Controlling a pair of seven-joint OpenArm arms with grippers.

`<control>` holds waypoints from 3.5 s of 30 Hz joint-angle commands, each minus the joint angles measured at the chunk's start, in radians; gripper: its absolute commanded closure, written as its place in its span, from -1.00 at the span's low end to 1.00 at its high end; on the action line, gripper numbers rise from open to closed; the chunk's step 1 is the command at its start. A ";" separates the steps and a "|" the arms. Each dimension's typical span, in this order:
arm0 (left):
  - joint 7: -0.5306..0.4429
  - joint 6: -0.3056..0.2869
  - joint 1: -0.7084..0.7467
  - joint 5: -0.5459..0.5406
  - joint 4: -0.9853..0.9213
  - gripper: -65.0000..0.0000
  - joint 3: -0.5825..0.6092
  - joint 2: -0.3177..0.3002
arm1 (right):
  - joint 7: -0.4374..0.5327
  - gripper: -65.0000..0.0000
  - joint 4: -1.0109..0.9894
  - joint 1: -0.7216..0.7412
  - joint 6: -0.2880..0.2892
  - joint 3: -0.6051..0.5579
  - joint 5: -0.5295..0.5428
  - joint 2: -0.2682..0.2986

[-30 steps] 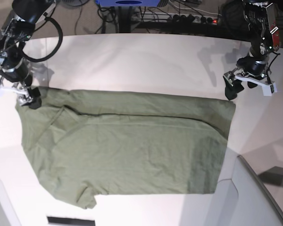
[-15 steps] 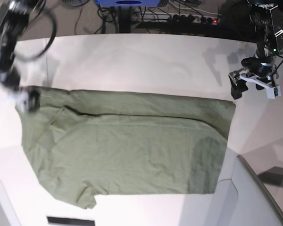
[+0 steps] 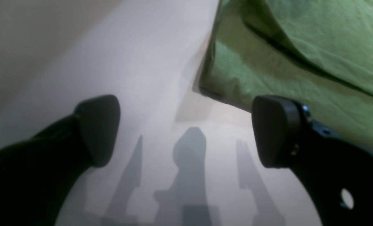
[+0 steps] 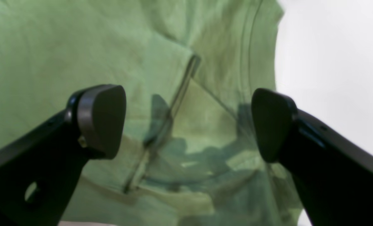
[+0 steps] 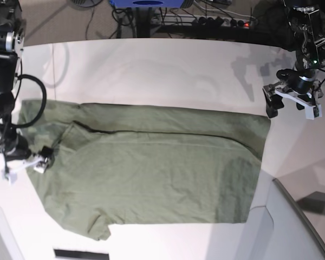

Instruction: Layout the t-shirt on the table in an organized manner, then fold the t-shirt properly

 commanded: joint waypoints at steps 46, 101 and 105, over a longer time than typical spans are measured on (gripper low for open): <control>-0.022 0.000 -0.003 -0.008 0.011 -1.00 -0.008 -0.017 | 0.034 1.00 -0.084 0.040 -0.001 0.000 0.002 0.014; -0.028 0.000 -0.003 -0.008 -0.030 -1.00 -0.008 -0.017 | -0.002 1.00 -0.100 0.043 -0.005 0.001 0.005 0.024; -0.028 0.000 -0.003 -0.008 -0.030 -1.00 -0.008 -0.017 | -0.001 1.00 -0.080 0.046 -0.004 0.005 0.008 0.024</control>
